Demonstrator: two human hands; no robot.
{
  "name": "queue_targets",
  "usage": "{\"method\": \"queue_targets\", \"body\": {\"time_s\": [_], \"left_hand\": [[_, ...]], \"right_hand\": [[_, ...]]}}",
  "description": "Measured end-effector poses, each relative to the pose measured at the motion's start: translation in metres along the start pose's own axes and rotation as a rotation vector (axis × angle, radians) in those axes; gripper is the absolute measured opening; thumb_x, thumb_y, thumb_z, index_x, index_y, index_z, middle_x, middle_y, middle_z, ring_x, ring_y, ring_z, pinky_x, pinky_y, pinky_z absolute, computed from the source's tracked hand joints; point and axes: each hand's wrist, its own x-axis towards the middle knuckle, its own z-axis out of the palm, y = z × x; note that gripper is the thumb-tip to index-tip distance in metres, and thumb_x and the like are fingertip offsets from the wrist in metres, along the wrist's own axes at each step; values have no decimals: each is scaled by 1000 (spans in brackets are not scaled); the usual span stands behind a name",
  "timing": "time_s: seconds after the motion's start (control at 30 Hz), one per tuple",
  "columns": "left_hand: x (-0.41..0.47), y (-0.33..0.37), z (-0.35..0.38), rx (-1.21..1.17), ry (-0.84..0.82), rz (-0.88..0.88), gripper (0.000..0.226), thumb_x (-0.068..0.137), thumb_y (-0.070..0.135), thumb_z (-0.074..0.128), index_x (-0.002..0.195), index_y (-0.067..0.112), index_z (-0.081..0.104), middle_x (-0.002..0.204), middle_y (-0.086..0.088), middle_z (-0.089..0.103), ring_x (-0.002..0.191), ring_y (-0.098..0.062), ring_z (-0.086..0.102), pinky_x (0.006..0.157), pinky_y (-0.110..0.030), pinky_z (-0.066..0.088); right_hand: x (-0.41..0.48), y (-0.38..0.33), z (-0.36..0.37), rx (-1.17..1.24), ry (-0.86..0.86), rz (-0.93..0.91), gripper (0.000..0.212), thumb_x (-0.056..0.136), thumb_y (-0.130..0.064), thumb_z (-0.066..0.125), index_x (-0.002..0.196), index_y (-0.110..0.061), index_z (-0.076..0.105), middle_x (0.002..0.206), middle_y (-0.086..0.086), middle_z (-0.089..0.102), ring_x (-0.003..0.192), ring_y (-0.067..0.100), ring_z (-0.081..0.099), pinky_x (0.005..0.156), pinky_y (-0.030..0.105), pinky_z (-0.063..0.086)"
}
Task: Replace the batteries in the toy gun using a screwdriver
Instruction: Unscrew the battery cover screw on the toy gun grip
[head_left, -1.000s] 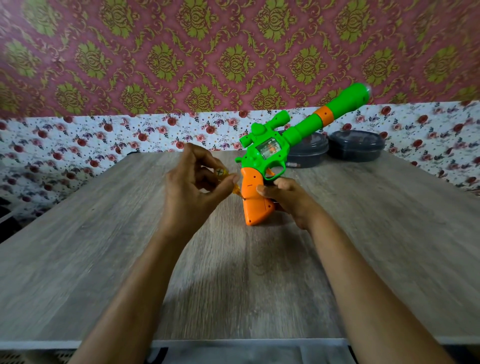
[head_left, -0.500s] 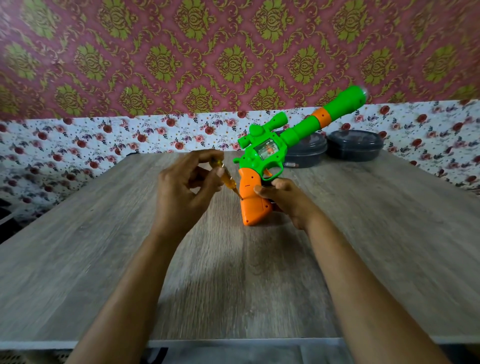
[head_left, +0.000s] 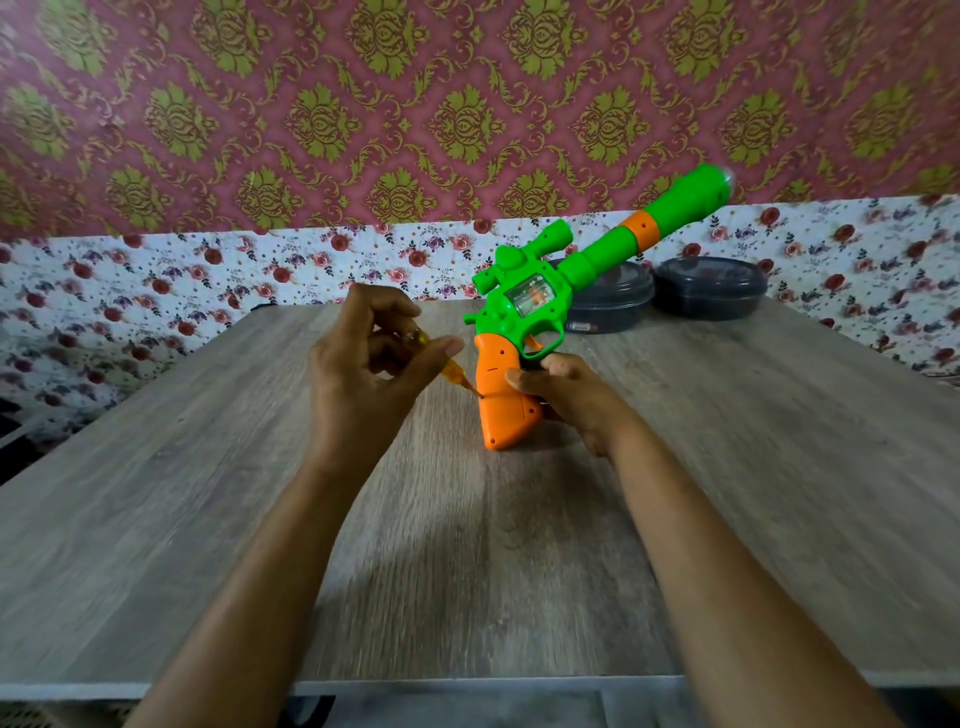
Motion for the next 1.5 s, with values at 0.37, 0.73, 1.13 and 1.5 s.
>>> {"method": "queue_targets", "body": {"time_s": [0.37,0.73,1.13,1.5], "left_hand": [[0,-4,-2,71,-50,38,29,89,14,50,114,22,59,99,-9,66,71,-15,69,67,-31,58],[1,0,0,92,12,102,30,72,34,75,82,30,47,82,8,56,63,-6,56,53,-18,47],[0,8,3,69,-63,48,15,78,34,68,90,40,61,82,9,58,62,-17,59,51,-40,51],[-1,6,0,-11,-184,23,32,86,19,52,116,24,58,100,-1,69,70,-13,68,64,-29,57]], "right_hand": [[0,-3,2,-9,20,8,22,90,-16,57,111,-12,59,99,5,63,92,18,59,85,32,49],[-1,-2,2,44,-11,-33,21,89,-12,58,109,-12,59,89,0,63,80,9,60,71,20,52],[-2,-4,2,57,-20,-21,29,91,-10,54,119,-6,56,95,2,64,80,7,60,62,11,53],[-3,-6,1,24,-15,9,19,91,-16,55,110,-17,56,93,-3,63,81,7,60,65,15,52]]}}
